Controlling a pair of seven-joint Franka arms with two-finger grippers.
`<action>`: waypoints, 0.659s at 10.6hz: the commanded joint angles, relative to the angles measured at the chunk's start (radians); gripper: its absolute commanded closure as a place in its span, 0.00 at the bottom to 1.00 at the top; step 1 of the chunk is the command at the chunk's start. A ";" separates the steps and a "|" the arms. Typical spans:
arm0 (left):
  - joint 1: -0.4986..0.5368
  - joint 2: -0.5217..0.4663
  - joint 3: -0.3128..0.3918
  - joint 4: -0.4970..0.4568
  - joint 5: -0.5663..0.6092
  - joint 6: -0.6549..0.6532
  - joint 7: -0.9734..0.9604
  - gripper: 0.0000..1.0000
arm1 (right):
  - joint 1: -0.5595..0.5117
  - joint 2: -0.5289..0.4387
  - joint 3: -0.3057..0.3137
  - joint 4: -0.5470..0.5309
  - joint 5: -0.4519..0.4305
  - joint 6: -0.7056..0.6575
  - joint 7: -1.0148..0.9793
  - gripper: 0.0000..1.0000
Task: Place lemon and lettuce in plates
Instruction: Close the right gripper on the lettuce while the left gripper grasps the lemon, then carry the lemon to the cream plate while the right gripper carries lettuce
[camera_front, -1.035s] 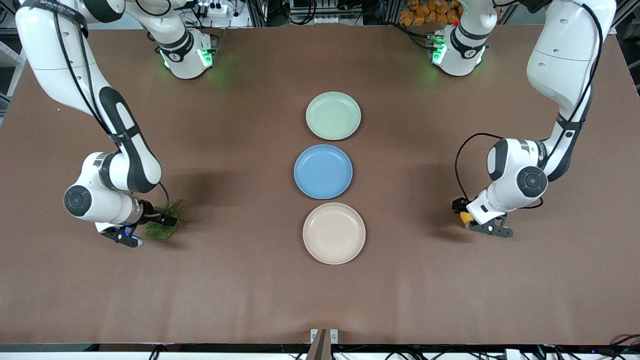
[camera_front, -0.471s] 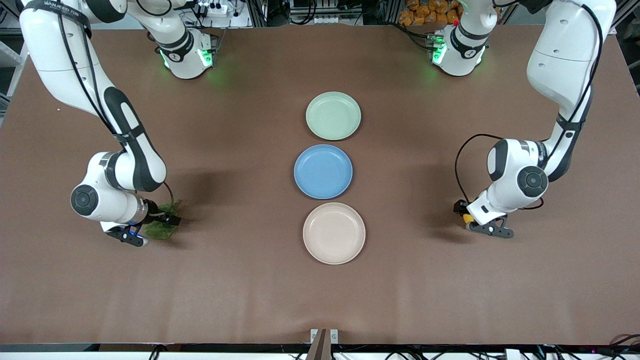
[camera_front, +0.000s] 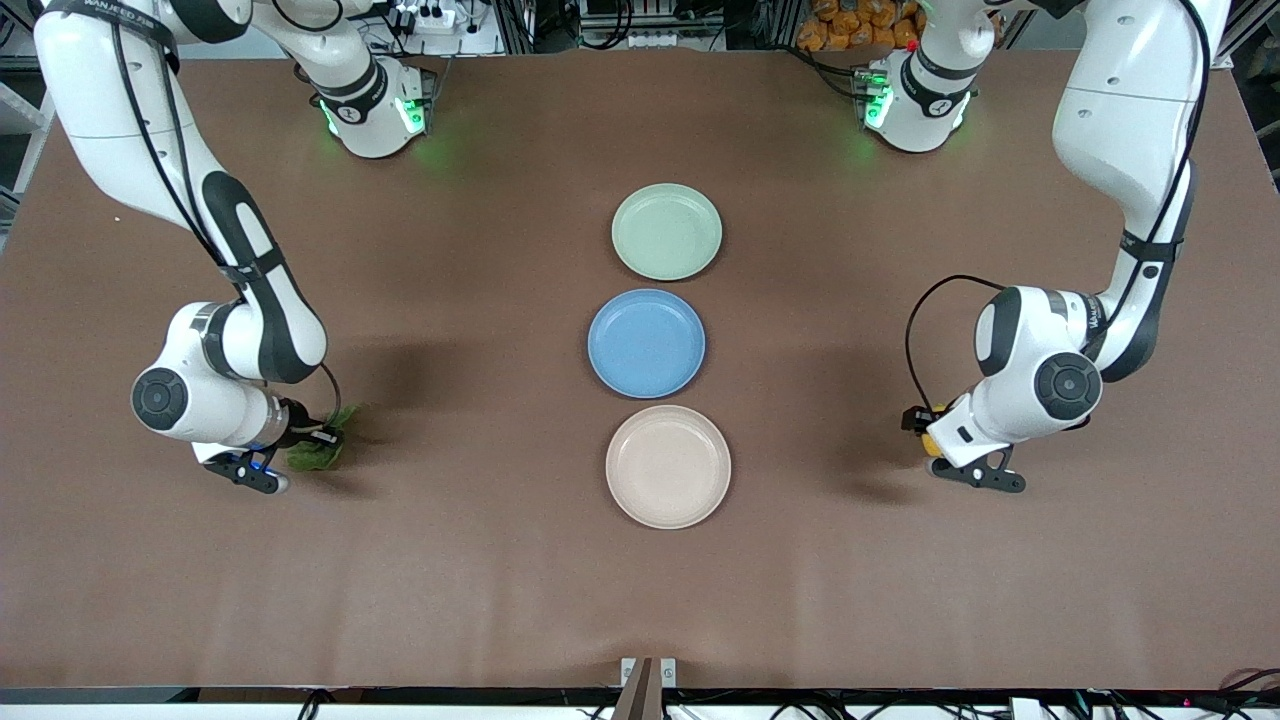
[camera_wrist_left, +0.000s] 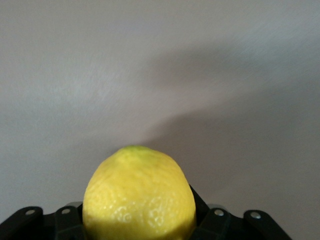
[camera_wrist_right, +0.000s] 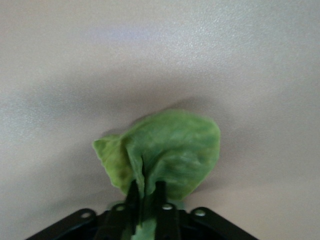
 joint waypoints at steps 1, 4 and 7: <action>-0.061 -0.014 -0.003 0.059 -0.020 -0.057 -0.099 0.69 | 0.003 -0.048 0.010 -0.033 0.011 0.004 0.008 1.00; -0.141 -0.004 -0.005 0.136 -0.088 -0.073 -0.199 0.69 | 0.016 -0.155 0.013 -0.122 0.010 0.007 -0.011 1.00; -0.225 0.032 -0.005 0.205 -0.143 -0.074 -0.308 0.70 | 0.059 -0.273 0.013 -0.242 0.008 0.007 -0.009 1.00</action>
